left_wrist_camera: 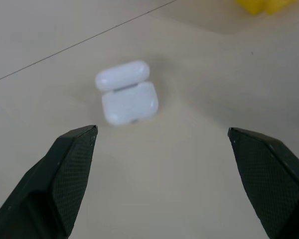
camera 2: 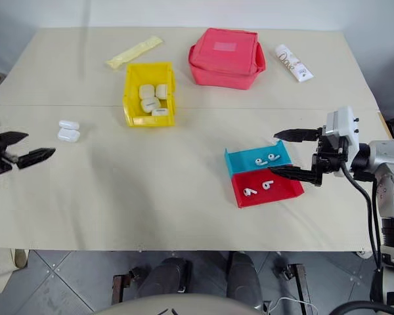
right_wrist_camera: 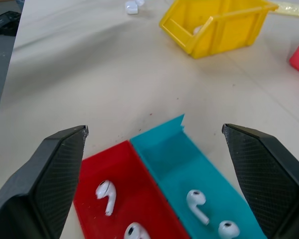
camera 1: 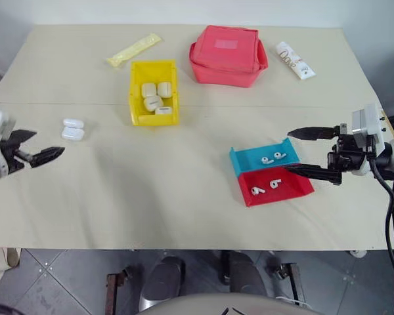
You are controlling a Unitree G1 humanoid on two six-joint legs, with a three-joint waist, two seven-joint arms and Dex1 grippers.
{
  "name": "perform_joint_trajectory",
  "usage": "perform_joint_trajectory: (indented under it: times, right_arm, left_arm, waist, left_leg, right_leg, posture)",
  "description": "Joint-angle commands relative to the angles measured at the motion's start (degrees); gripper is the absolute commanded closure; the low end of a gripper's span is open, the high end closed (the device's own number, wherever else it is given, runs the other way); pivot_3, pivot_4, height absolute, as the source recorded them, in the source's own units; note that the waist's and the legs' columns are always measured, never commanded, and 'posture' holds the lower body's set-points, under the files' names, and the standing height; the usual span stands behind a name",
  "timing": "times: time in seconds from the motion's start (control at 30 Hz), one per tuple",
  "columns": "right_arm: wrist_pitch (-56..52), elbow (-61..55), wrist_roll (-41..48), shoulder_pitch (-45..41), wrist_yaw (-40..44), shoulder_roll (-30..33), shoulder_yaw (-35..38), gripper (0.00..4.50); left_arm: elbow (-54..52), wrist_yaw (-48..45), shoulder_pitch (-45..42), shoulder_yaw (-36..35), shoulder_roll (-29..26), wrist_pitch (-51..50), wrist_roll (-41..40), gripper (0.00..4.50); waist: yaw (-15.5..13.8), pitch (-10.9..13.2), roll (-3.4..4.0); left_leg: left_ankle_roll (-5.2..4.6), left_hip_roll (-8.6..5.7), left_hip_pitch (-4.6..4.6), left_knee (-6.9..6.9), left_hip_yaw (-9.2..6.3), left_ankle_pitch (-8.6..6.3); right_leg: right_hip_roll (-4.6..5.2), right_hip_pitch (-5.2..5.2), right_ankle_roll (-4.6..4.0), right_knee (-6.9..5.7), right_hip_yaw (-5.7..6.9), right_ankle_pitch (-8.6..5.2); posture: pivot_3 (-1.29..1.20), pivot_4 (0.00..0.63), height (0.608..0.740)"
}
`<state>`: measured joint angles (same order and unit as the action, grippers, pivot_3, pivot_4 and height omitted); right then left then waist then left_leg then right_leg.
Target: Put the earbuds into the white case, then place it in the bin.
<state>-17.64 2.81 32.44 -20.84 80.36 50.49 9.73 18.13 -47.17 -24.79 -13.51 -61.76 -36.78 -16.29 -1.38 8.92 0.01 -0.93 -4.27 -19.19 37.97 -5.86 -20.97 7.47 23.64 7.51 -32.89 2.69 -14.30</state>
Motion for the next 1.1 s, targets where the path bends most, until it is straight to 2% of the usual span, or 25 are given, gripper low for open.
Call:
perform_joint_trajectory:
  times: [0.03,0.3,0.43,0.67,1.1]
  right_arm:
    - [-0.27,-4.55,1.85,1.63,-0.88,-0.17,1.97,0.00]
    - [-1.35,-9.06,3.50,6.37,-3.08,0.09,4.24,0.00]
    - [-2.02,-11.11,4.28,8.84,-4.34,0.16,5.53,0.00]
    - [-3.26,-13.61,5.07,10.99,-5.74,0.39,6.71,0.00]
    - [-5.16,-13.50,5.43,9.93,-6.57,1.21,6.24,0.00]
  left_arm:
    - [9.28,-0.55,-11.60,9.37,-0.01,-5.85,6.44,0.05]
    - [32.43,-1.19,-33.78,23.45,6.60,-8.21,18.19,0.05]
    - [43.19,0.71,-40.97,25.76,10.27,-5.74,22.10,0.05]
    - [52.01,3.53,-45.08,24.55,13.48,-2.30,24.18,0.05]
    - [56.89,9.20,-46.23,20.61,15.77,-1.50,24.55,0.05]
  waist:
    - [0.34,-0.04,-0.09]
    - [0.10,-0.08,-0.22]
    - [-0.17,-0.07,-0.34]
    - [-0.12,-0.02,-0.49]
    - [-0.24,-0.02,-0.61]
  left_leg:
    - [-0.01,0.01,-0.01,0.00,0.09,0.00]
    - [-0.04,0.00,-0.01,0.11,0.19,0.03]
    - [-0.08,-0.06,-0.05,0.19,0.16,0.05]
    - [-0.07,-0.02,-0.05,0.19,0.17,0.06]
    - [-0.07,-0.03,-0.04,0.26,0.17,0.07]
  right_leg:
    - [-0.03,0.05,0.00,0.00,0.04,0.00]
    - [-0.07,0.05,0.01,-0.06,0.13,0.00]
    - [-0.05,0.02,0.05,-0.06,0.12,0.02]
    - [-0.04,0.03,0.06,-0.06,0.12,0.03]
    - [0.00,0.00,0.09,-0.10,0.13,0.04]
  posture:
    - [0.00,0.150,0.740]
    - [0.00,0.150,0.740]
    - [0.00,0.150,0.740]
    - [0.00,0.150,0.740]
    - [0.00,0.150,0.740]
